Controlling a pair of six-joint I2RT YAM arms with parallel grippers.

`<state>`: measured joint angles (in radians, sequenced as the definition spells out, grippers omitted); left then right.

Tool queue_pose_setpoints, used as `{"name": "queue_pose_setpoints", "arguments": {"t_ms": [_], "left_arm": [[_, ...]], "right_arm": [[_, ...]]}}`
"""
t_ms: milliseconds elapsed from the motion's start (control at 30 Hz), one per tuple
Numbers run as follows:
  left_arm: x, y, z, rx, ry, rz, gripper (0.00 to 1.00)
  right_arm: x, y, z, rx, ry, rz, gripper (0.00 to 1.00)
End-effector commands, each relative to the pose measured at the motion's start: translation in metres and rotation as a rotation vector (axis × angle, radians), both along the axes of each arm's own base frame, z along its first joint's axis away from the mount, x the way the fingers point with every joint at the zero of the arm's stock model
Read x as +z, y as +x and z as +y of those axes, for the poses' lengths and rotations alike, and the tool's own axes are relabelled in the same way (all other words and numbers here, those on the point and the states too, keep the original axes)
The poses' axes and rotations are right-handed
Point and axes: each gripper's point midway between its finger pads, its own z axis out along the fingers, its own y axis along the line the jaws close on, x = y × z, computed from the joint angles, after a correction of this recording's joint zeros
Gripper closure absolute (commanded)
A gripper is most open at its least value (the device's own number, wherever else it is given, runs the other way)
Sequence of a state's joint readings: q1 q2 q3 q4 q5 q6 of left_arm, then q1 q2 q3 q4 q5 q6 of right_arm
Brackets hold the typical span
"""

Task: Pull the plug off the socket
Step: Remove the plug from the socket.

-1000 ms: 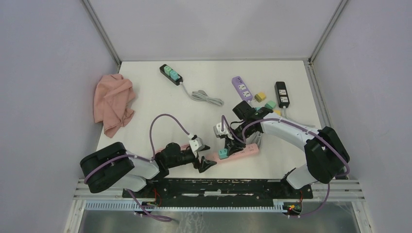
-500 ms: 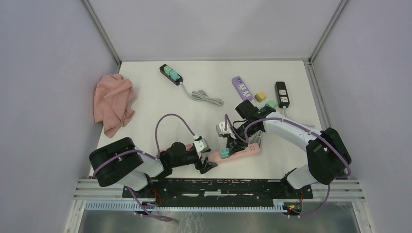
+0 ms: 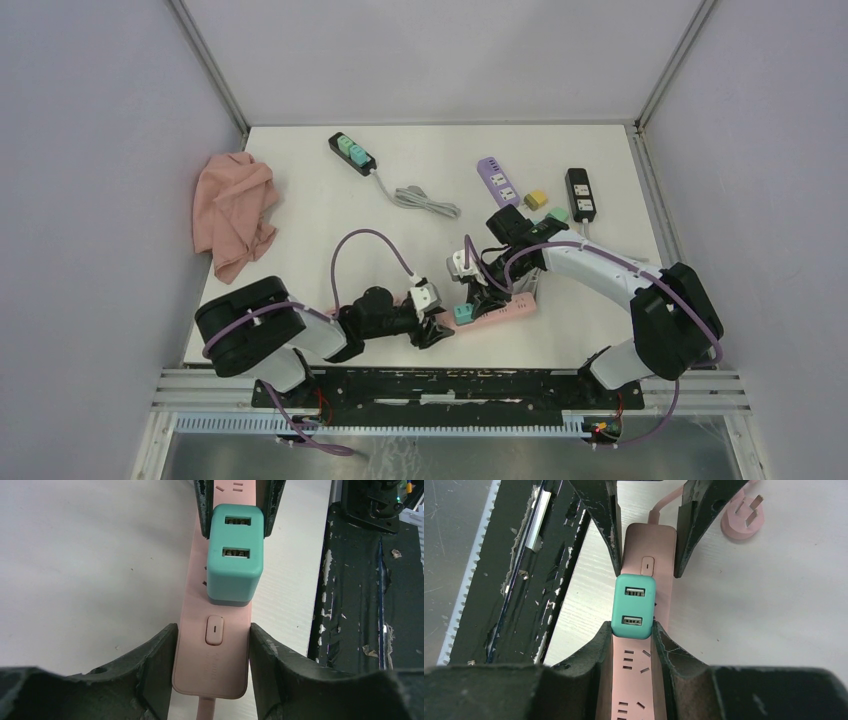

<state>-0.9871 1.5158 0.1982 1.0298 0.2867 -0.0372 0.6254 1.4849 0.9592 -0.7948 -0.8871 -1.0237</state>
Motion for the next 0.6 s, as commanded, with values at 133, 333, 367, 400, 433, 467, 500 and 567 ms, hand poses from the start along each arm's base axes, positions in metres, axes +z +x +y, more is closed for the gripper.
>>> {"name": "queue_pose_setpoints", "arguments": {"t_ms": [133,333,367,400,433,467,500,567], "left_arm": [[0.007,0.002,-0.007,-0.031,-0.016,-0.045,0.62],[0.012,0.001,-0.008,-0.036,-0.025,-0.054,0.92],[0.012,0.002,-0.007,-0.035,-0.024,-0.056,0.93],[0.012,0.002,-0.007,-0.034,-0.021,-0.059,0.94],[0.013,0.003,-0.007,-0.031,-0.019,-0.061,0.94],[0.014,0.003,-0.007,-0.031,-0.016,-0.062,0.95],[0.014,0.004,-0.007,-0.03,-0.014,-0.061,0.96],[0.018,0.004,-0.008,-0.029,-0.018,-0.065,0.97]], "right_arm": [[0.021,-0.004,0.01,0.017,0.076,0.011,0.99],[0.015,-0.001,0.008,0.006,0.048,0.015,0.94],[0.014,-0.002,0.008,0.009,0.045,0.017,0.9],[0.013,-0.002,0.007,0.012,0.043,0.021,0.86],[0.012,-0.003,0.007,0.017,0.043,0.023,0.82],[0.011,-0.003,0.007,0.018,0.043,0.025,0.78],[0.01,-0.004,0.007,0.019,0.042,0.026,0.75],[0.008,-0.004,0.007,0.019,0.04,0.029,0.69]]}}
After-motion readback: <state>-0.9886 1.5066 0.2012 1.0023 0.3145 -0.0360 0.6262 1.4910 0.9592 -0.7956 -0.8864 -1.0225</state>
